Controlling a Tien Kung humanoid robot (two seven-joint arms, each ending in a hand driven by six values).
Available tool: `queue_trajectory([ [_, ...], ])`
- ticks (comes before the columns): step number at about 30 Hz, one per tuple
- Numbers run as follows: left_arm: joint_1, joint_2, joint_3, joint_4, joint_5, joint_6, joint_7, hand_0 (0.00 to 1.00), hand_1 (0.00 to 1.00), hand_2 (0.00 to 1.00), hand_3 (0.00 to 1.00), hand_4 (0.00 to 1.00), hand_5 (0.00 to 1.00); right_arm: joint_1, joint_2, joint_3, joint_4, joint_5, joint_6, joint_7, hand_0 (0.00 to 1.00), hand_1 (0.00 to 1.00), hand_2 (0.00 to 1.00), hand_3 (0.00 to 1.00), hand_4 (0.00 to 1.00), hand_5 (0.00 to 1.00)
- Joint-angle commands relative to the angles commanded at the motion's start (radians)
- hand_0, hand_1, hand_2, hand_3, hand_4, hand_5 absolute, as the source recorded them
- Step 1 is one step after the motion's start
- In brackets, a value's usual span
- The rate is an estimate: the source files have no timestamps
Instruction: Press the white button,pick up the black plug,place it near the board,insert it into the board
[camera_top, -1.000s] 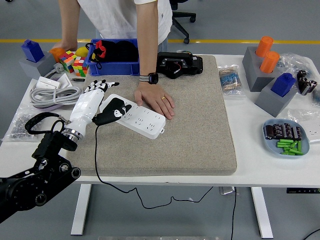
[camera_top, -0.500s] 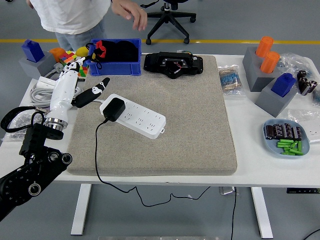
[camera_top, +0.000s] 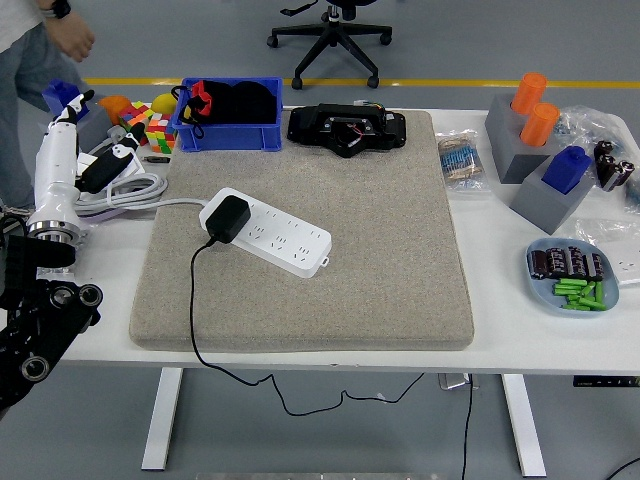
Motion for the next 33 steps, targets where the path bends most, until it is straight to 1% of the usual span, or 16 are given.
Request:
queue_trajectory([
  [2,0.006,0.0,-0.025,-0.008,0.006,-0.002,0.001,0.998,0.994,0.949,0.886,0.849,0.708,0.0,0.0,0.005,0.0,-0.003,0.001,-0.002,0.622,0.591,0.583,0.581,0.649,0.366],
  [6,0.013,0.002,-0.052,-0.018,0.014,-0.007,0.006,0.998,0.994,0.949,0.886,0.849,0.708,-0.001,0.001,0.018,0.002,-0.011,0.001,-0.002,0.622,0.591,0.583,0.581,0.649,0.366],
  [11,0.01,0.005,-0.082,-0.025,0.021,-0.014,0.014,0.998,0.991,0.947,0.884,0.849,0.706,0.007,0.005,0.037,0.004,-0.022,0.001,-0.002,0.624,0.593,0.584,0.582,0.649,0.366],
  [14,-0.003,0.008,-0.092,-0.024,0.021,-0.016,0.016,0.998,0.991,0.947,0.882,0.849,0.706,0.021,0.007,0.039,0.004,-0.026,0.003,-0.003,0.622,0.595,0.584,0.583,0.648,0.366],
  [17,-0.012,0.018,-0.081,-0.022,0.019,-0.019,0.019,0.998,0.991,0.947,0.882,0.849,0.706,0.024,0.003,0.029,0.005,-0.025,0.004,-0.005,0.622,0.595,0.584,0.583,0.648,0.366],
  [21,0.015,0.015,-0.085,-0.035,0.018,-0.019,0.019,0.998,0.991,0.946,0.883,0.847,0.711,0.002,-0.005,0.039,0.008,-0.027,0.001,-0.003,0.623,0.595,0.585,0.583,0.649,0.368],
  [25,0.04,0.01,-0.093,-0.049,0.017,-0.022,0.019,0.998,0.989,0.943,0.882,0.839,0.703,-0.011,0.002,0.067,0.009,-0.042,0.002,-0.002,0.623,0.595,0.585,0.583,0.648,0.372],
  [33,0.057,0.012,-0.097,-0.07,0.021,-0.031,0.032,0.998,0.989,0.941,0.881,0.839,0.705,-0.021,0.014,0.08,0.009,-0.051,0.003,-0.003,0.624,0.596,0.587,0.584,0.652,0.384],
])
